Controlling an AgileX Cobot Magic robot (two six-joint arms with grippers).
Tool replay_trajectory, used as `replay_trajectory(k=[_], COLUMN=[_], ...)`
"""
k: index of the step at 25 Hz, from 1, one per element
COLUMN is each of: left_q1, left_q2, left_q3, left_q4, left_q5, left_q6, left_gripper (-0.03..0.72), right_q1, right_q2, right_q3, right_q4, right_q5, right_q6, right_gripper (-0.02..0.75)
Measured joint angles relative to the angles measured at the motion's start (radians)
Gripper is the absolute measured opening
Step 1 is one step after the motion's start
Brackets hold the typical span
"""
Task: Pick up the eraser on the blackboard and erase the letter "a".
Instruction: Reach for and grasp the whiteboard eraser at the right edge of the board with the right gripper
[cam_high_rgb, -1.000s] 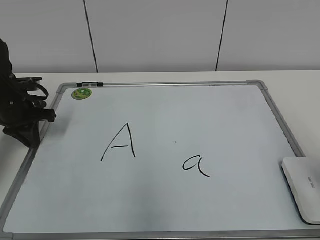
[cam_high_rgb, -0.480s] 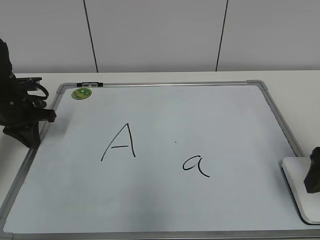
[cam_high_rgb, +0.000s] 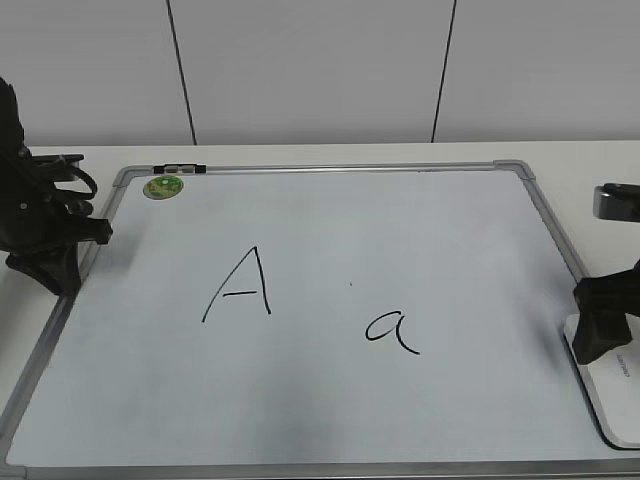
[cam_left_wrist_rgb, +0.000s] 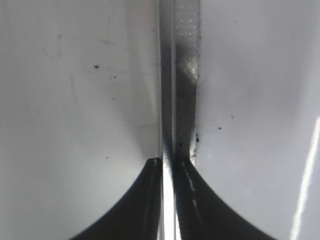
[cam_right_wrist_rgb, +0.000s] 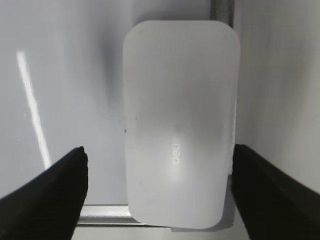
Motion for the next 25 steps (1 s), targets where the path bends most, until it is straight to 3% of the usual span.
replay_trajectory(k=[5, 22, 25], left_q1=[0.000, 0.000, 0.000], left_q2=[0.000, 0.000, 0.000], left_q3=[0.000, 0.000, 0.000], left_q4=[0.000, 0.000, 0.000], left_q5=[0.000, 0.000, 0.000], left_q6=[0.000, 0.000, 0.000], left_gripper=[0.068, 0.068, 0.068], right_q1=[0.000, 0.000, 0.000], right_q2=[0.041, 0.141, 0.146], right_q3=[0.000, -0.002, -0.002], right_q4=[-0.074, -0.060, -0.056], right_q5=[-0.023, -0.081, -0.081], right_q6=[0.066, 0.077, 0.077], right_gripper=[0.671, 0.646, 0.603])
